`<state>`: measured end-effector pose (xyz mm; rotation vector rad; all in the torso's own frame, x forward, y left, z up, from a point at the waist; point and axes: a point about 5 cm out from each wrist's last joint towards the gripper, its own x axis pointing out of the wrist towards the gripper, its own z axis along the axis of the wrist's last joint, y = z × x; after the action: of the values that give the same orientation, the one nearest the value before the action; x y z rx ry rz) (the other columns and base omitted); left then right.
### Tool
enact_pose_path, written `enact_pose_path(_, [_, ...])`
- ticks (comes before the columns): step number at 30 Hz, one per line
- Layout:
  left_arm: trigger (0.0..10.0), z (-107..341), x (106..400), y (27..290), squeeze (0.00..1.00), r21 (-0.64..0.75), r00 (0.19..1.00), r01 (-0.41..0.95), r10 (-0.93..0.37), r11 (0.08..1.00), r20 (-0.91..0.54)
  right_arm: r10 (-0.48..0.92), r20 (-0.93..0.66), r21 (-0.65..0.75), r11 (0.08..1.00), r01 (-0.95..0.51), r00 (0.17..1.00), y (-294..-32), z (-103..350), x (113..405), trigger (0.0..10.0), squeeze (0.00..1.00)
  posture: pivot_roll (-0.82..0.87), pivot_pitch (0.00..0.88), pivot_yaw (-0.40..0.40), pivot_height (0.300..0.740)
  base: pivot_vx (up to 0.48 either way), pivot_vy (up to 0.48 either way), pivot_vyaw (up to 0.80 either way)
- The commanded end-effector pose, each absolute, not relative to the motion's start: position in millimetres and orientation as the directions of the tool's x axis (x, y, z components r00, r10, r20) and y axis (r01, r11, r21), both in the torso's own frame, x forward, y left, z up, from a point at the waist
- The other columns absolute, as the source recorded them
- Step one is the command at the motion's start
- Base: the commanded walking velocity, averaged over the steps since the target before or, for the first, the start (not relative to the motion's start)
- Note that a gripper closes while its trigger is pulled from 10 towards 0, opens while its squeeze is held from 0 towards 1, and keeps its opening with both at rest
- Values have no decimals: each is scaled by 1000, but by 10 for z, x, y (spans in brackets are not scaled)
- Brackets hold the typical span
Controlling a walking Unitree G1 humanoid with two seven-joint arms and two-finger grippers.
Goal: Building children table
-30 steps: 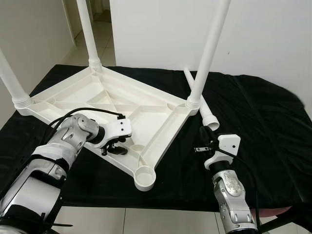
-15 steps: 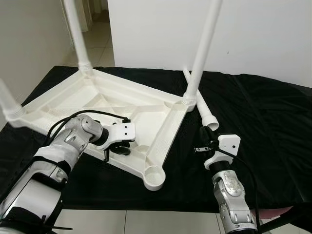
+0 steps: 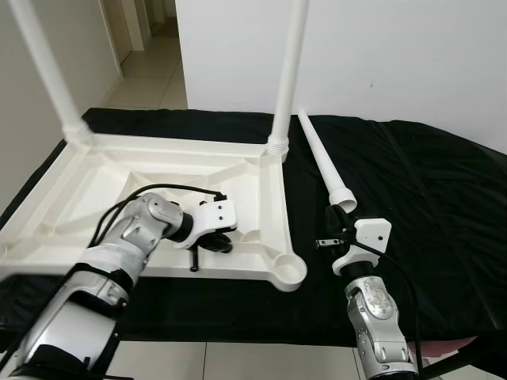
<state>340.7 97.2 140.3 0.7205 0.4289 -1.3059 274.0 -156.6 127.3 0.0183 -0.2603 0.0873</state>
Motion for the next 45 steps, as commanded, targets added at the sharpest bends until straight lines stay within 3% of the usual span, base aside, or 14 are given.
enact_pose_path(1, [0,1261,3456,965,0,317,451,892,-667,321,-593,84,258,7,996,-88,962,-1559,1288,2741,10000,0,-38,0,-17,740,0,0,0])
enact_pose_path(5, [0,1278,3415,793,0,318,476,879,-685,355,-552,87,258,10,996,-92,962,-1536,1289,2752,10000,0,-35,0,-19,740,0,0,0])
enact_pose_path(9, [0,1341,3424,685,0,338,563,827,-665,450,-491,86,262,16,995,-94,961,-1510,1299,2764,10000,0,-33,0,-18,740,0,0,0])
enact_pose_path(18, [0,1430,3483,692,0,339,661,750,-612,569,-434,80,265,29,995,-91,961,-1478,1307,2774,10000,0,-34,0,-19,740,0,0,0])
enact_pose_path(19, [10000,1416,3464,709,0,353,650,759,-615,547,-446,83,265,29,995,-94,961,-1470,1308,2775,10000,0,-32,0,-22,740,0,0,0])
enact_pose_path(22, [10000,1392,3377,725,0,345,597,802,-648,487,-473,90,265,27,995,-101,960,-1459,1310,2782,10000,0,-29,0,-25,740,0,0,0])
enact_pose_path(23, [10000,1394,3341,719,1000,353,588,809,-659,470,-470,92,266,26,994,-102,960,-1462,1314,2791,10000,0,-27,0,-27,740,0,0,0])
enact_pose_path(30, [10000,1425,3222,654,1000,355,520,850,-723,389,-454,88,263,27,995,-99,961,-1464,1318,2830,10000,0,-26,0,-33,740,0,0,0])
enact_pose_path(31, [10000,1455,3192,627,529,357,503,858,-746,370,-437,84,261,26,995,-94,962,-1463,1318,2841,10000,0,-26,0,-35,740,0,0,0])
enact_pose_path(32, [10000,1455,3192,627,529,357,503,858,-746,370,-437,84,261,26,995,-94,962,-1463,1318,2841,10000,0,-26,0,-35,740,0,0,0])
enact_pose_path(33, [10000,1477,3171,612,0,346,491,864,-760,365,-426,80,259,29,995,-91,963,-1463,1319,2851,10000,0,-26,0,-38,740,0,0,0])
enact_pose_path(39, [10000,1624,3164,603,0,340,506,853,-789,397,-349,33,222,12,999,-37,975,-1482,1300,2928,10000,0,-27,0,-40,740,0,0,0])
enact_pose_path(40, [10000,1780,3171,595,0,304,525,840,-817,450,-239,-13,186,14,1000,11,982,-1516,1277,2990,10000,0,-25,0,-45,740,0,0,0])
enact_pose_path(45, [10000,1891,3158,583,0,238,524,842,-838,484,-149,-50,167,28,999,46,985,-1544,1266,3027,10000,0,-24,0,-51,740,0,0,0])
